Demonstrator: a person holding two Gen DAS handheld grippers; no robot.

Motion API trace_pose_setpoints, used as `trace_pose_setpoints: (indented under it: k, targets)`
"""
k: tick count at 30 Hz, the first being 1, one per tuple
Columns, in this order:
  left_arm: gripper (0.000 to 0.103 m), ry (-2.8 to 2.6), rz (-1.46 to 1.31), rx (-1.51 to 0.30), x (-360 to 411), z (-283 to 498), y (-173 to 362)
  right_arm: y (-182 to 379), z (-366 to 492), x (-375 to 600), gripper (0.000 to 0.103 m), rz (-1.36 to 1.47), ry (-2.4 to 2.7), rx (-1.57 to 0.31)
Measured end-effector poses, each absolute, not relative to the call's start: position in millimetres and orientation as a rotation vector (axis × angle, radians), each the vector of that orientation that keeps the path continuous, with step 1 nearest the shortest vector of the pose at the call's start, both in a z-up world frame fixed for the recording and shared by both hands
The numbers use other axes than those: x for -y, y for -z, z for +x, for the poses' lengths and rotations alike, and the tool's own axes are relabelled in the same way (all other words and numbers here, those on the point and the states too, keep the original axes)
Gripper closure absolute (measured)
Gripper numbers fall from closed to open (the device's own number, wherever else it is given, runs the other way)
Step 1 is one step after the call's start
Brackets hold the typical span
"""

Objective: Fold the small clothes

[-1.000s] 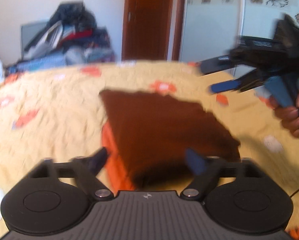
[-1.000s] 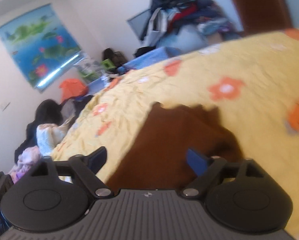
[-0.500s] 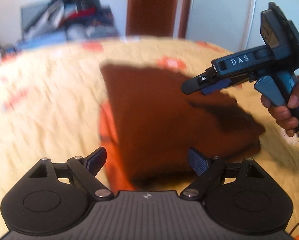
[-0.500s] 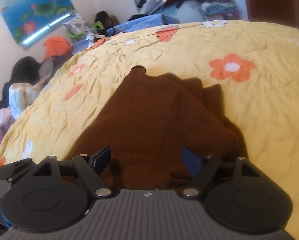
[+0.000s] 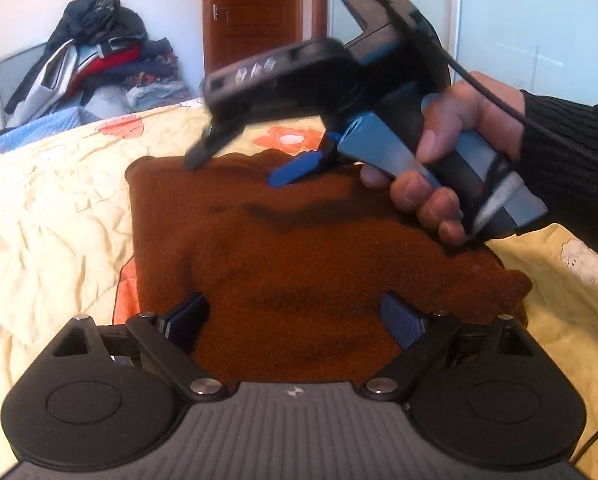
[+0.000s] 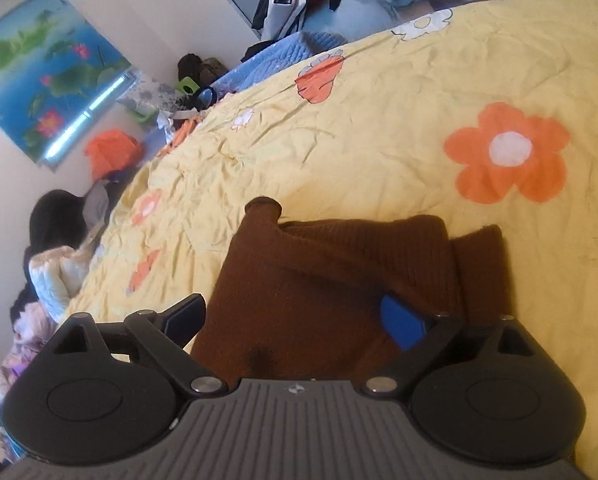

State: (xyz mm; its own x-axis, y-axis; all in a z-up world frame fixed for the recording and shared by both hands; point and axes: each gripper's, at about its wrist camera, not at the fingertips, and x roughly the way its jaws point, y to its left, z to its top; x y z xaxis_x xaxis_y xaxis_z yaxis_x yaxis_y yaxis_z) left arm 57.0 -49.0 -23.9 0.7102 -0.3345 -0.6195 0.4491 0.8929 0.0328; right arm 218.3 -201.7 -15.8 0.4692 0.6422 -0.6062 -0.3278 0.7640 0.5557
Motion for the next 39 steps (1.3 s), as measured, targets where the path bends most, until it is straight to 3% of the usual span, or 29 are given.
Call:
trace_pose_setpoints:
  k: [3,6,10,16,20,21,22,23,24,25,31,33,35,37,39]
  targets:
    - [0.009,0.419,0.155,-0.638,42,54,9,5,202,188,0.011,0.257,-0.587,-0.880]
    - [0.008,0.376,0.057,-0.609,22,52,-3,-18,173,211,0.004,0.296,-0.516,-0.832]
    - [0.008,0.345,-0.151,-0.757,-14,76,5,-31,127,262,0.001,0.416,-0.520,-0.772]
    - [0.009,0.462,-0.669,-0.959,-54,97,36,7,92,310,0.003,0.621,-0.489,-0.912]
    - [0.009,0.519,-0.756,-1.007,-55,96,45,34,76,305,0.004,0.749,-0.608,-0.998]
    - [0.016,0.517,-0.766,-1.014,-59,99,47,36,73,302,0.005,0.768,-0.639,-1.008]
    - [0.026,0.497,-0.753,-1.028,-58,99,46,36,70,298,0.011,0.765,-0.651,-1.011]
    - [0.059,0.469,-0.713,-1.056,-57,99,45,34,67,295,0.028,0.744,-0.654,-1.013]
    - [0.067,0.446,-0.674,-1.082,-58,97,44,34,67,292,0.043,0.713,-0.652,-1.027]
    - [0.068,0.444,-0.659,-1.087,-66,90,39,35,68,289,0.068,0.676,-0.636,-1.053]
    - [0.071,0.423,-0.327,-1.022,-37,65,20,22,53,284,0.073,0.422,-0.628,-0.994]
    - [0.070,0.414,-0.343,-1.025,-36,69,20,26,57,288,0.066,0.479,-0.639,-0.997]
    - [0.069,0.415,-0.358,-1.030,-39,70,21,19,66,294,0.042,0.522,-0.617,-1.014]
    - [0.069,0.420,-0.357,-1.022,-38,70,23,0,72,305,0.028,0.502,-0.533,-0.927]
    - [0.069,0.421,-0.354,-1.018,-36,71,24,-24,84,307,0.027,0.460,-0.485,-0.838]
